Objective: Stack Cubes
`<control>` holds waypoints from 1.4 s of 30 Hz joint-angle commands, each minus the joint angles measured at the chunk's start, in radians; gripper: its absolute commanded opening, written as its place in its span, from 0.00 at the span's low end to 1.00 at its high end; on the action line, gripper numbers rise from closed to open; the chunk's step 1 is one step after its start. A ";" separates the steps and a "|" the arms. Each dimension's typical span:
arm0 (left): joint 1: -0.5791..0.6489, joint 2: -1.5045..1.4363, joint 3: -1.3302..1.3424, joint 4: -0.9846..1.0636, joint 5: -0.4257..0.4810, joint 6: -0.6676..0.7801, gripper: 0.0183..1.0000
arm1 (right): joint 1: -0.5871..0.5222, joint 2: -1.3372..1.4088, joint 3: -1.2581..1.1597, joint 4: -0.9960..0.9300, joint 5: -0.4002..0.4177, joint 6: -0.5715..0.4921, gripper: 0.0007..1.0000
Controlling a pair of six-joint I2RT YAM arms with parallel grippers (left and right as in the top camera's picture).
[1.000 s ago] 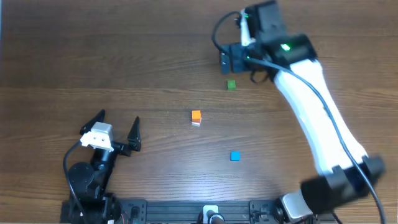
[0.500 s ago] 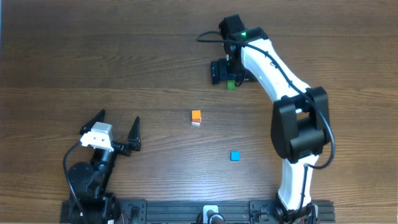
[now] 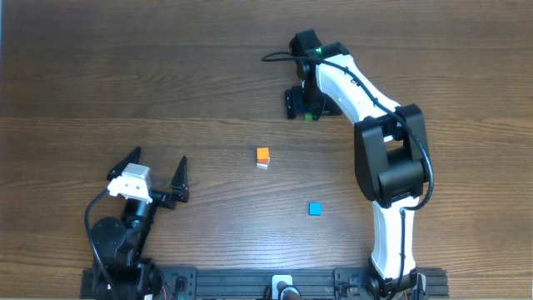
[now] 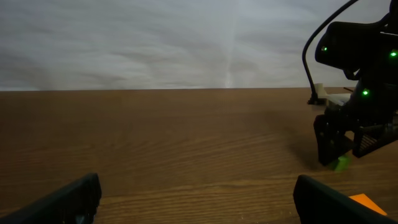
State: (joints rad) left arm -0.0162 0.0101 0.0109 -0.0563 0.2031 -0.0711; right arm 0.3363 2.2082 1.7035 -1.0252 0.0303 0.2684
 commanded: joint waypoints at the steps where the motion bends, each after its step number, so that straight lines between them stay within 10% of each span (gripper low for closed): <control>1: 0.005 -0.007 -0.005 -0.001 0.009 0.011 1.00 | -0.003 0.011 -0.001 0.007 0.024 0.006 0.76; 42: 0.005 -0.007 -0.005 -0.001 0.009 0.011 1.00 | -0.001 0.019 -0.060 0.068 0.024 0.042 0.34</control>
State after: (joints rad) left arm -0.0162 0.0101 0.0109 -0.0563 0.2035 -0.0711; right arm 0.3363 2.2116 1.6508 -0.9634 0.0380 0.2981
